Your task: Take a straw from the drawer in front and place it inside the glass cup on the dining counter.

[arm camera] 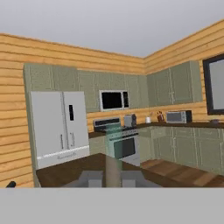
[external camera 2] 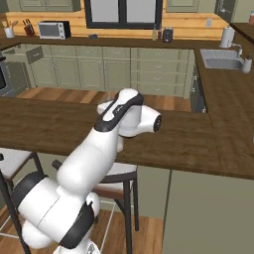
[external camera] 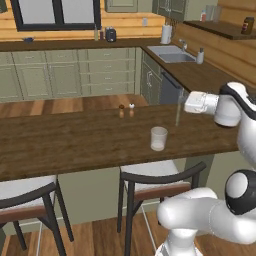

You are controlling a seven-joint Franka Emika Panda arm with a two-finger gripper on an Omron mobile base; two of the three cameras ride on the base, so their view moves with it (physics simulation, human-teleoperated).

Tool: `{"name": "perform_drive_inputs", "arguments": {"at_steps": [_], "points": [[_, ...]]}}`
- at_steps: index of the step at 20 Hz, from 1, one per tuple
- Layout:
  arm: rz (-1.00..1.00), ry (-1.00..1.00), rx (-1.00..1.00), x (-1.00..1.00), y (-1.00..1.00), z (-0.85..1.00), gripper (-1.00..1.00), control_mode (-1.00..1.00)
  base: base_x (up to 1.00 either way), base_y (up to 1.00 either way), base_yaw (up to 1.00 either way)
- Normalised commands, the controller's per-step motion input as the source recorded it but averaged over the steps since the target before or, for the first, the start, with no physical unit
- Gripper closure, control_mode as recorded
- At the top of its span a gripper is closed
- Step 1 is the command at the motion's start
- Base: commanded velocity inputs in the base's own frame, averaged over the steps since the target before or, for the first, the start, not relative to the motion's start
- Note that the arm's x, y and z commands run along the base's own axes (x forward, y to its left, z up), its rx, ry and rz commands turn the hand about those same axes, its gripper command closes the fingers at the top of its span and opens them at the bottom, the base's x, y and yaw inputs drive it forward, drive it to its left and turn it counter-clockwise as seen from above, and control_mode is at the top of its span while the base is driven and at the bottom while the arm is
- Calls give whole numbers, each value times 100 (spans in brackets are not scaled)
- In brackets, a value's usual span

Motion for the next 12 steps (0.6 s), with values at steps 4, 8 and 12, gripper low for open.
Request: {"name": "perform_drive_inputs", "arguments": {"at_steps": [4, 8, 12], "points": [[0, 9, 0, 39, 8, -33, 100, -100, 0, 0, 0], [0, 0, 0, 21, 16, -34, 100, -100, 0, 0, 0], [0, -1, 0, 27, 21, -32, 100, -100, 0, 0, 0]]}}
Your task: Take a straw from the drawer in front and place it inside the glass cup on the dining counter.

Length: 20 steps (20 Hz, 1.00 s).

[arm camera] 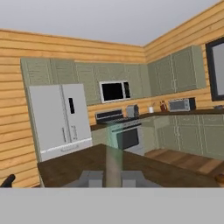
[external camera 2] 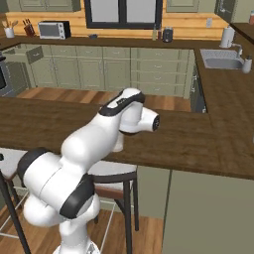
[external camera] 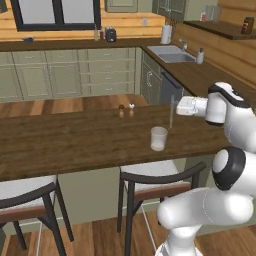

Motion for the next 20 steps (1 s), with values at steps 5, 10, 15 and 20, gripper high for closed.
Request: {"name": "perform_drive_inputs", "arguments": {"at_steps": [5, 10, 15, 20], "points": [[0, 0, 0, 45, 11, -33, 100, -100, 0, 0, 0], [0, 0, 0, 49, 0, -34, 100, -100, 0, 0, 0], [0, 0, 0, 36, 0, -39, 100, -100, 0, 0, 0], [0, 0, 0, 42, 0, -31, 100, -100, 0, 0, 0]]}}
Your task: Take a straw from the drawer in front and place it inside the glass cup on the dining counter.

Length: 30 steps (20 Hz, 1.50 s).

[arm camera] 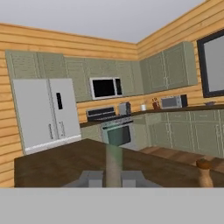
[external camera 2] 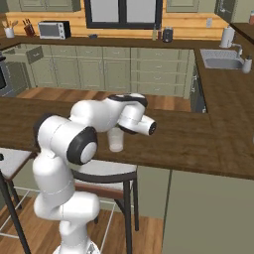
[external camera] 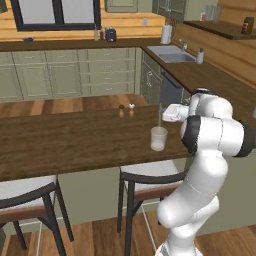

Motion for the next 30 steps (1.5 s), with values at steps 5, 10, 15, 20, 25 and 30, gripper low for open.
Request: {"name": "perform_drive_inputs", "arguments": {"at_steps": [5, 10, 15, 20, 25, 30], "points": [[0, 0, 0, 51, 0, -19, 100, -100, 0, 0, 0], [0, 0, 0, 47, 0, -19, 100, -100, 0, 0, 0], [0, 0, 0, 32, -1, -30, 100, -100, 0, 0, 0], [0, 0, 0, -14, -4, -26, 100, -100, 0, 0, 0], [0, 0, 0, -53, -3, -7, 100, -100, 0, 0, 0], [0, 0, 0, -13, 0, -22, 100, -100, 0, 0, 0]]}}
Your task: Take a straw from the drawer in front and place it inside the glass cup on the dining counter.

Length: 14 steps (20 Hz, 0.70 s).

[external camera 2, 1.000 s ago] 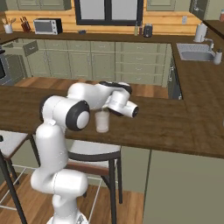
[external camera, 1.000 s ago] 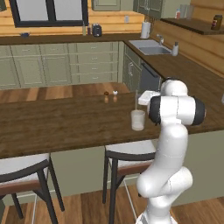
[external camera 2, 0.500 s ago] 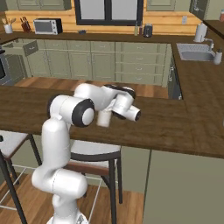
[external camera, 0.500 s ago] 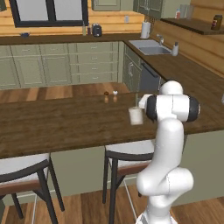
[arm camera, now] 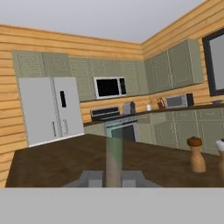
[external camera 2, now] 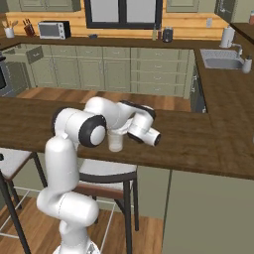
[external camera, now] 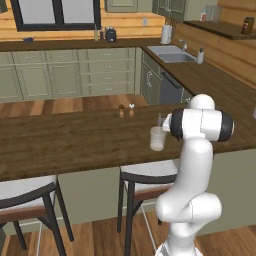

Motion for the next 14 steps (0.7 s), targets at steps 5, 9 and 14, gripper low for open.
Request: {"name": "perform_drive_inputs", "arguments": {"at_steps": [5, 9, 14], "points": [[0, 0, 0, 0, 0, -31, -100, -100, 0, 0, 0], [0, 0, 0, 0, 0, -19, -100, -100, 0, 0, 0], [0, 0, -2, -9, 0, -1, -100, -100, 0, 0, 0]]}}
